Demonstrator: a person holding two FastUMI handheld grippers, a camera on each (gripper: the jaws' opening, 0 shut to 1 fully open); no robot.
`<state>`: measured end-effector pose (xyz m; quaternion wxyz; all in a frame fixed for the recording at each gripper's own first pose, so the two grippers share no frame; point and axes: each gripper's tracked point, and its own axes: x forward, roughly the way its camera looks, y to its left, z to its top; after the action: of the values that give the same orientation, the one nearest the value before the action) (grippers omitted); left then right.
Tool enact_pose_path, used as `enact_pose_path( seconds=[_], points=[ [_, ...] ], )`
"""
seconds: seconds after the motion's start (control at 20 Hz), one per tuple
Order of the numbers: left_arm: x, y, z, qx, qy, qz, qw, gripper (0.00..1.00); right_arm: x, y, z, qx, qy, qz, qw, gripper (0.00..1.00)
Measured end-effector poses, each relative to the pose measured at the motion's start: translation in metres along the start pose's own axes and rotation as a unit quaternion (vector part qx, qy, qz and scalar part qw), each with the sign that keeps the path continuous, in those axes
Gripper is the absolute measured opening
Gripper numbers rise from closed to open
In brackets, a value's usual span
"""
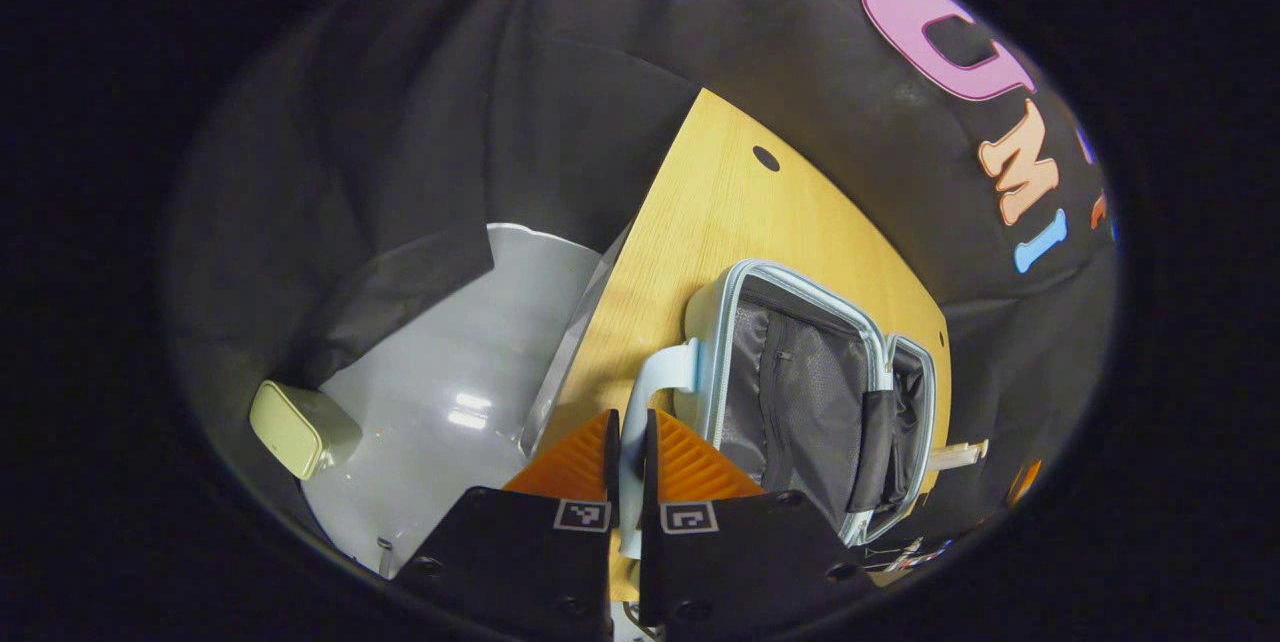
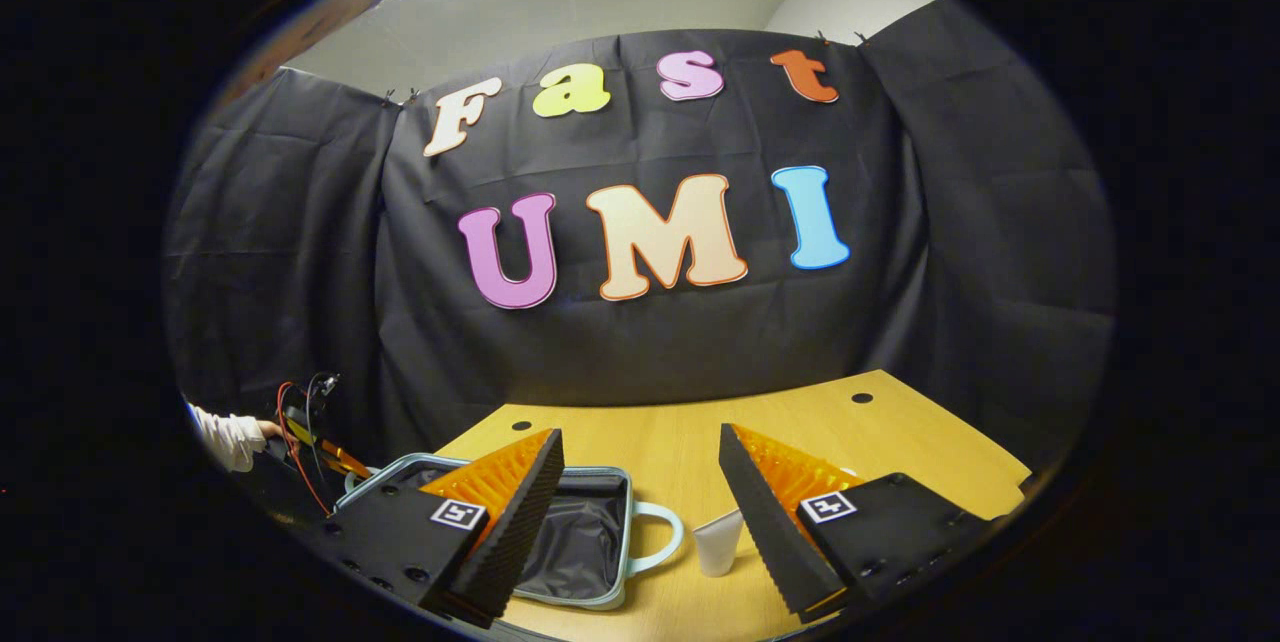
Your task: First open the suitcase, pack the skin care products into it, and then close the suitcase.
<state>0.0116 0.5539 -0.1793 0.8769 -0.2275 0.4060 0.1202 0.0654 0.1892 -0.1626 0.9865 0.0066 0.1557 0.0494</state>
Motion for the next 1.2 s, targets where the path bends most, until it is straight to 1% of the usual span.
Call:
enact_pose_path(
  seconds=[0.05,0.1,0.15,0.2,0.25,0.35,0.4,0.5,0.6,0.65,0.7,0.8,0.85,0.9,0.95,1.0,1.05,1.1,1.2],
  points=[
    [0.003,0.003,0.002,0.007,-0.004,0.006,1.0,0.04,0.0,0.001,-0.003,-0.004,0.001,0.002,1.0,0.98],
    [0.001,0.005,0.002,0.015,-0.004,0.012,1.0,0.08,0.001,0.003,-0.005,-0.006,0.004,0.003,1.0,0.98],
    [-0.001,0.008,0.006,0.021,-0.011,0.023,0.999,0.1,0.003,0.003,-0.008,-0.006,0.006,0.004,1.0,0.98],
    [-0.006,0.008,0.012,0.027,-0.02,0.034,0.999,0.17,0.003,0.002,-0.007,-0.006,0.007,0.003,1.0,0.98],
    [-0.009,0.008,0.02,0.025,-0.037,0.044,0.998,0.37,0.003,0.0,-0.006,-0.006,0.007,0.0,1.0,0.98],
    [-0.025,-0.009,0.033,0.022,-0.064,0.049,0.997,0.76,0.003,-0.005,-0.003,-0.005,0.009,-0.003,1.0,0.98],
    [-0.034,-0.019,0.041,0.032,-0.082,0.054,0.995,0.96,0.003,-0.007,-0.002,-0.004,0.01,-0.004,1.0,0.98],
    [-0.057,-0.044,0.055,0.069,-0.127,0.064,0.987,0.95,0.002,-0.017,0.0,-0.005,0.01,-0.012,1.0,0.98],
    [-0.081,-0.086,0.058,0.11,-0.165,0.063,0.978,0.96,0.001,-0.029,0.003,-0.008,0.008,-0.021,1.0,0.98],
    [-0.088,-0.114,0.056,0.13,-0.181,0.05,0.974,0.96,0.001,-0.036,0.003,-0.009,0.008,-0.026,1.0,0.95],
    [-0.092,-0.145,0.049,0.148,-0.193,0.033,0.969,0.96,0.0,-0.043,0.003,-0.008,0.009,-0.03,0.999,0.98],
    [-0.092,-0.2,0.026,0.184,-0.196,0.002,0.963,0.96,-0.003,-0.057,0.001,0.001,0.013,-0.032,0.999,0.98],
    [-0.093,-0.226,0.012,0.199,-0.198,-0.012,0.96,0.96,-0.005,-0.064,0.002,0.002,0.011,-0.032,0.999,0.96],
    [-0.092,-0.252,-0.002,0.215,-0.198,-0.031,0.956,0.96,-0.006,-0.073,0.003,0.0,0.011,-0.033,0.999,0.98],
    [-0.091,-0.279,-0.015,0.227,-0.201,-0.047,0.952,0.96,-0.007,-0.083,-0.001,-0.002,0.014,-0.034,0.999,0.96],
    [-0.088,-0.305,-0.031,0.24,-0.199,-0.065,0.948,0.96,-0.008,-0.092,-0.006,-0.006,0.019,-0.035,0.999,0.98],
    [-0.082,-0.327,-0.052,0.245,-0.188,-0.076,0.948,0.96,-0.008,-0.101,-0.008,-0.013,0.022,-0.034,0.999,0.98],
    [-0.075,-0.349,-0.073,0.252,-0.182,-0.087,0.946,0.96,-0.008,-0.109,-0.011,-0.018,0.023,-0.03,0.999,0.98],
    [-0.062,-0.392,-0.111,0.264,-0.176,-0.113,0.942,0.96,-0.005,-0.117,-0.021,-0.021,0.033,-0.004,0.999,0.96]
  ],
)
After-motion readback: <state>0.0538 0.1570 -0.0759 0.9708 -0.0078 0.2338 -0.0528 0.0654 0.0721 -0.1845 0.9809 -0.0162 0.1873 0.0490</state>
